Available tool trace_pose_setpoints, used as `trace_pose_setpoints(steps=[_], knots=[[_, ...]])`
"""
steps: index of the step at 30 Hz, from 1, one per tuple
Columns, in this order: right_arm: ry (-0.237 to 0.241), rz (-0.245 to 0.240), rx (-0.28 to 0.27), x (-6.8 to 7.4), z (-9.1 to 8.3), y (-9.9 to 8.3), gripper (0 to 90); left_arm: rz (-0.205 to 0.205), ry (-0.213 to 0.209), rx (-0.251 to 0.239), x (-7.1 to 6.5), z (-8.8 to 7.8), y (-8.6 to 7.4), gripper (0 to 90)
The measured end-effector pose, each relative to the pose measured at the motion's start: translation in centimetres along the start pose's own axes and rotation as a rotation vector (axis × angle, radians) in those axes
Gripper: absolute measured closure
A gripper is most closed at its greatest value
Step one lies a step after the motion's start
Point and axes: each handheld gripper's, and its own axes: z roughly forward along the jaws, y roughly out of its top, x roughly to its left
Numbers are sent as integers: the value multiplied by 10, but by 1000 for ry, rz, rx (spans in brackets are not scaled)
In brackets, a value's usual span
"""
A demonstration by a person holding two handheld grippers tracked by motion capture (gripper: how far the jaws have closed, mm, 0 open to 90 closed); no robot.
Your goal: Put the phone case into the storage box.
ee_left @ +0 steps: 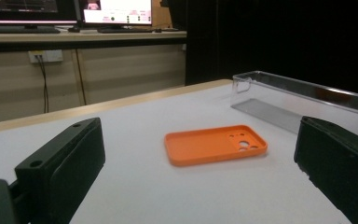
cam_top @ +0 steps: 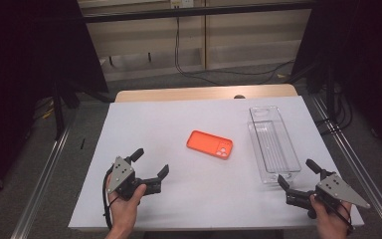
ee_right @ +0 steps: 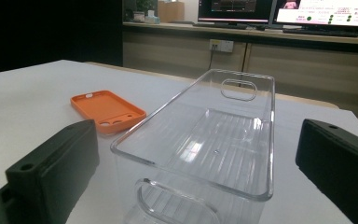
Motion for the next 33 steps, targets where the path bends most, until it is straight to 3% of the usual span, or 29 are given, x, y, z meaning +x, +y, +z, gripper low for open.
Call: trace_pose_setpoints(steps=[3, 5, 7, 9, 12, 15, 19, 21, 25, 28, 33], knots=[[1, 2, 1, -1, 0, 0, 0, -12, -19, 10, -1, 8, 0, 18], [0, 2, 1, -1, -1, 0, 0, 24, -9, 21, -1, 14, -2, 17], [4, 5, -4, 0, -1, 0, 0, 23, -11, 32, 0, 18, -3, 18], [4, 2, -8, -1, -1, 0, 0, 4, -19, 33, 1, 22, -3, 16], [3, 4, -10, -1, -1, 0, 0, 36, -16, 20, 3, 28, -1, 8], [5, 2, -7, -1, -1, 0, 0, 31, -18, 13, 3, 35, 1, 8], [7, 2, -8, -1, -1, 0, 0, 59, 7, 11, 1, 41, 2, 5], [7, 3, -10, -1, -1, 0, 0, 38, -2, 0, -1, 43, 3, 4], [8, 3, -5, 0, -1, 0, 0, 59, -18, -4, -5, 50, 10, 6], [10, 3, -5, 0, -1, 0, 0, 45, -39, -10, -9, 56, 17, 8], [13, 5, -4, 0, -1, 0, 0, 77, -42, -16, -16, 69, 22, 8]])
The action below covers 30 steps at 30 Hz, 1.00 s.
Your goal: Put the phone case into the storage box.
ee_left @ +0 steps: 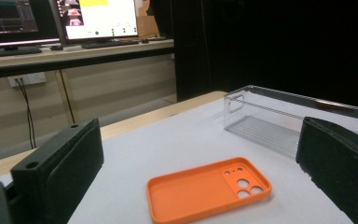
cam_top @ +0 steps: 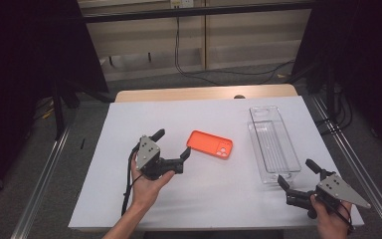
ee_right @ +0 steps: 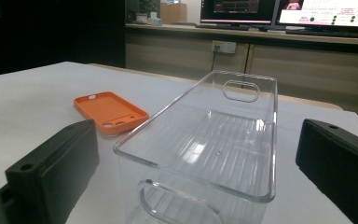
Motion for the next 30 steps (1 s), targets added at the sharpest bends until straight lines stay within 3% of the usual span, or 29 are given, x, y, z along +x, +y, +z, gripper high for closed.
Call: trace_pose_setpoints(steps=[11, 17, 20, 22, 25, 28, 30], knots=[[4, -4, -3, 0, 0, 0, 0, 14, -31, 45, -5, 27, -8, 24], [4, -6, -5, 0, -1, 0, 0, 29, -12, 61, -3, 41, -15, 43], [6, -4, -3, 0, -1, 0, 0, 8, -7, 51, -1, 48, -16, 52], [6, -4, -4, 0, -1, 0, 0, 22, -4, 46, -1, 52, -16, 72], [7, -6, -1, 0, 0, 0, 0, 6, -4, 42, 0, 59, -15, 87], [9, -6, 0, 0, -1, 0, 0, -42, -19, 36, 0, 62, -13, 149], [8, -9, -1, -1, -1, 0, 0, -45, -24, 41, -1, 63, -14, 160]])
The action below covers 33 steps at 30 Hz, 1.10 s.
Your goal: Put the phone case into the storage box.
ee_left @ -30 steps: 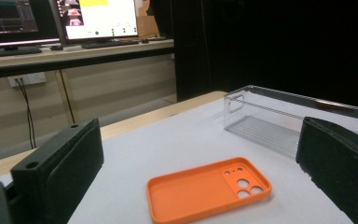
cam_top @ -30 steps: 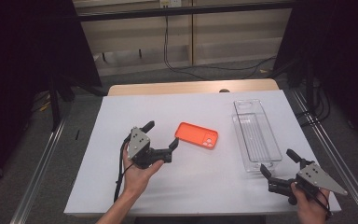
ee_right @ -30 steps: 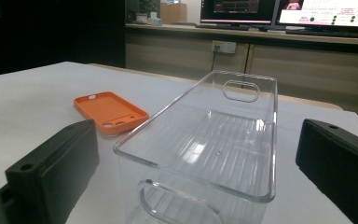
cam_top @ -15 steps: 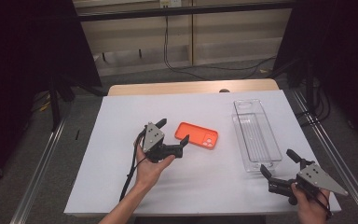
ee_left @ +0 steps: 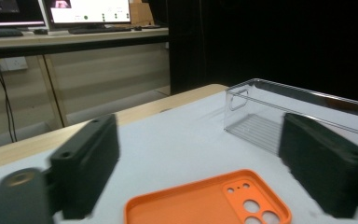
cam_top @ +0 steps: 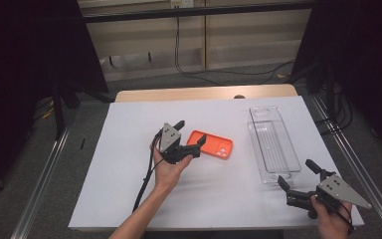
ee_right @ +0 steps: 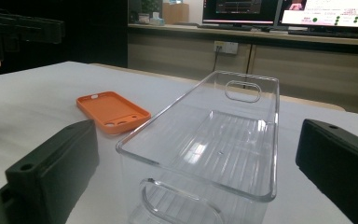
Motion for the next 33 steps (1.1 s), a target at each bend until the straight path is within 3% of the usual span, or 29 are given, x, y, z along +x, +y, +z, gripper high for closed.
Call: trace_pose_setpoints(steps=[2, 6, 11, 18, 20, 23, 30, 33], knots=[[3, 2, 1, 0, 0, 0, 0, 30, 0, 13, 0, 0, -1, 162], [4, 1, 0, 1, 0, 0, 0, 4, -38, 15, 0, 0, -2, 264], [4, 1, 3, 1, 0, 0, 0, 11, -51, 1, -4, 1, -2, 396], [6, 2, 0, 1, 0, 0, 0, -7, -49, 26, -1, 1, -2, 580], [6, 2, 0, 1, 0, 0, 0, -3, -9, 29, 2, 0, -1, 658], [4, 2, -1, 0, 0, 0, 0, -33, -16, 30, 6, 1, -1, 713], [4, -1, -3, 0, 0, 0, 0, -52, -62, 98, 10, 6, 2, 900], [4, 1, -3, 1, 0, 0, 0, -63, -76, 133, 9, 12, 7, 900]])
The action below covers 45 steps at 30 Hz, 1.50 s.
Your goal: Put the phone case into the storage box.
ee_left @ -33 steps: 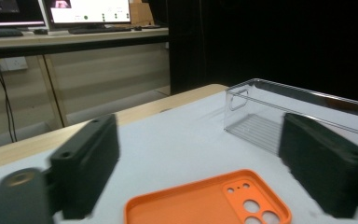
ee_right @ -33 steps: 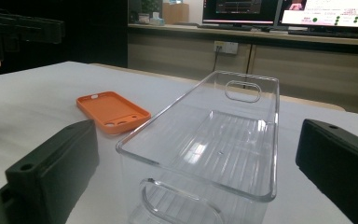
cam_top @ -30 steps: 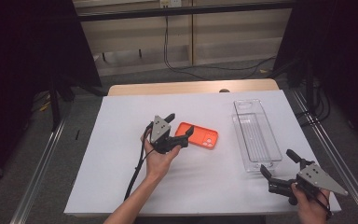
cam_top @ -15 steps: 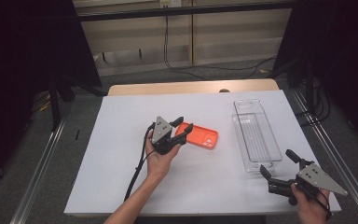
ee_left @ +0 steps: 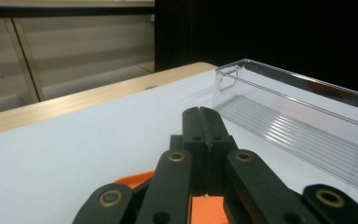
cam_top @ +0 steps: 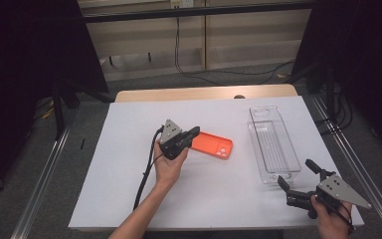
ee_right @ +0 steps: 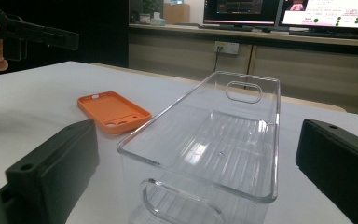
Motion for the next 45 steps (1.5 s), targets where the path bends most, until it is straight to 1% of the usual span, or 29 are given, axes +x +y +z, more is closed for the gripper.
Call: trace_pose_setpoints(steps=[1, 3, 4, 5, 8, 9, 10, 12, 14, 16, 18, 19, 20, 21, 22, 23, 24, 27, 28, 30, 31, 33, 35, 36, 37, 38, 41, 45], knots=[[0, -1, 0, 0, 0, 0, 0, 2, -11, 18, 0, 3, 2, 900], [0, -2, 0, 0, 0, 0, 0, 9, -17, 68, 1, 8, 4, 900], [2, -1, 0, 0, -1, 0, 0, 7, -20, 72, 1, 10, 5, 900], [3, -1, 0, 0, -1, 0, 0, -5, -28, 75, 2, 12, 5, 900], [6, 0, 1, 0, -1, 0, 0, -14, -30, 109, 4, 18, 5, 900], [6, -2, 0, -1, -1, 0, 0, -17, -28, 112, 4, 20, 4, 900], [6, 0, 1, 0, -1, 0, 0, -25, -40, 121, 5, 22, 4, 900], [6, 1, 0, 0, -1, 0, 0, -12, -41, 165, 7, 25, 5, 900], [7, 1, 0, 0, -1, 0, 0, -19, -55, 191, 10, 29, 7, 900], [8, 1, -1, 0, -1, 0, 0, -6, -44, 223, 14, 32, 9, 900], [9, 2, 1, 0, -1, 0, 0, -19, -45, 240, 17, 34, 11, 900], [8, 0, 0, -1, -1, 0, 0, -16, -47, 259, 19, 35, 11, 900], [8, 1, -1, -1, -1, 0, 0, -18, -50, 265, 20, 37, 12, 900], [9, 1, -1, 0, -1, 0, 0, -29, -54, 269, 21, 38, 12, 900], [8, 1, -1, 0, -1, 0, 0, -39, -62, 286, 23, 39, 12, 900], [7, 3, -1, 0, -1, 0, 0, -39, -58, 296, 23, 41, 11, 900], [7, 3, 0, 0, -1, 0, 0, -21, -57, 315, 24, 42, 12, 900], [11, 3, 0, 0, -1, 0, 0, -23, -63, 334, 26, 46, 12, 900], [9, 4, 0, 0, -1, 0, 0, -14, -60, 342, 27, 48, 12, 900], [8, 5, 0, 0, -1, 0, 0, -21, -56, 352, 28, 51, 12, 900], [8, 5, 1, 0, -1, 0, 0, -18, -54, 365, 28, 53, 13, 900], [11, 5, 0, 0, -1, 0, 0, -17, -25, 374, 29, 56, 13, 900], [10, 1, -1, 0, -2, 0, 0, -12, -16, 386, 32, 59, 13, 900], [10, 4, -5, 0, -2, 0, 0, -13, -14, 386, 33, 60, 13, 900], [10, 4, -5, 0, -2, 0, 0, -26, -16, 377, 33, 61, 13, 900], [11, 2, -5, 0, -2, 0, 0, -28, -9, 375, 35, 63, 12, 900], [12, 4, -4, 0, 0, 0, 0, -19, 12, 381, 38, 70, 10, 900], [13, 2, -4, 0, -2, 0, 0, -52, 17, 361, 43, 78, 6, 900]])
